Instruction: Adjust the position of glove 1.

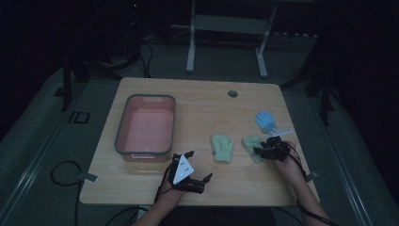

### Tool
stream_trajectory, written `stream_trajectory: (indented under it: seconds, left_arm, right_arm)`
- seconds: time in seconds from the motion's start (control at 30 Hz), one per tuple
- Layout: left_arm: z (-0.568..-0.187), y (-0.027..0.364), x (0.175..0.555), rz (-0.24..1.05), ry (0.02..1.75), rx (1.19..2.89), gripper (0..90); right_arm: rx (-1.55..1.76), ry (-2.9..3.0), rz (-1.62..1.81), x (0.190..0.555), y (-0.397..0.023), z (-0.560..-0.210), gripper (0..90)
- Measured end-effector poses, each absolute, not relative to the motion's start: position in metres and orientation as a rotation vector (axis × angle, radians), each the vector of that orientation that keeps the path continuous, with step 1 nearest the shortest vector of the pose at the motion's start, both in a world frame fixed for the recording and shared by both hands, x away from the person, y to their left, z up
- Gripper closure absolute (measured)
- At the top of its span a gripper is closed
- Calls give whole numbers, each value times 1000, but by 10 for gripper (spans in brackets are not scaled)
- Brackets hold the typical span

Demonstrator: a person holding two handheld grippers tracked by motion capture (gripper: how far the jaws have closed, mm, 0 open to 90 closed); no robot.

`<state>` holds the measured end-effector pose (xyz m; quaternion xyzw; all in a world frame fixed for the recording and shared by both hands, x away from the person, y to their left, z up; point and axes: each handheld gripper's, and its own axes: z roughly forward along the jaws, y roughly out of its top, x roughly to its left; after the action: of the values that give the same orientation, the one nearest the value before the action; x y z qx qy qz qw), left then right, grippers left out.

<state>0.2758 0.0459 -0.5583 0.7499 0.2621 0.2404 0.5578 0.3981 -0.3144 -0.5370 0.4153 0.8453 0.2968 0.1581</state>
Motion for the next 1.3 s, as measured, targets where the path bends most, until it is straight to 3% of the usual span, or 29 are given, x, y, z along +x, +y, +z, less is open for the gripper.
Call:
stream_trajectory:
  seconds: [0.13,0.17,0.3,0.73,1.17,1.3]
  left_arm:
    - [-558,46,276,569,620,1769,0]
    - [-558,46,276,570,621,1768,0]
    - [-558,46,276,571,622,1769,0]
    - [-558,45,276,568,624,1773,0]
    - [-558,44,277,569,622,1792,0]
    - [-558,43,276,575,618,1792,0]
  right_arm:
    - [1216,2453,888,401,-317,-537,651]
    - [1214,2456,894,399,-315,-538,744]
    - [1260,2380,856,392,-306,-535,811]
    - [1544,2039,941,360,-288,-486,816]
    - [1666,1948,865,353,-270,-517,814]
    - [1689,1943,847,359,-268,-532,773]
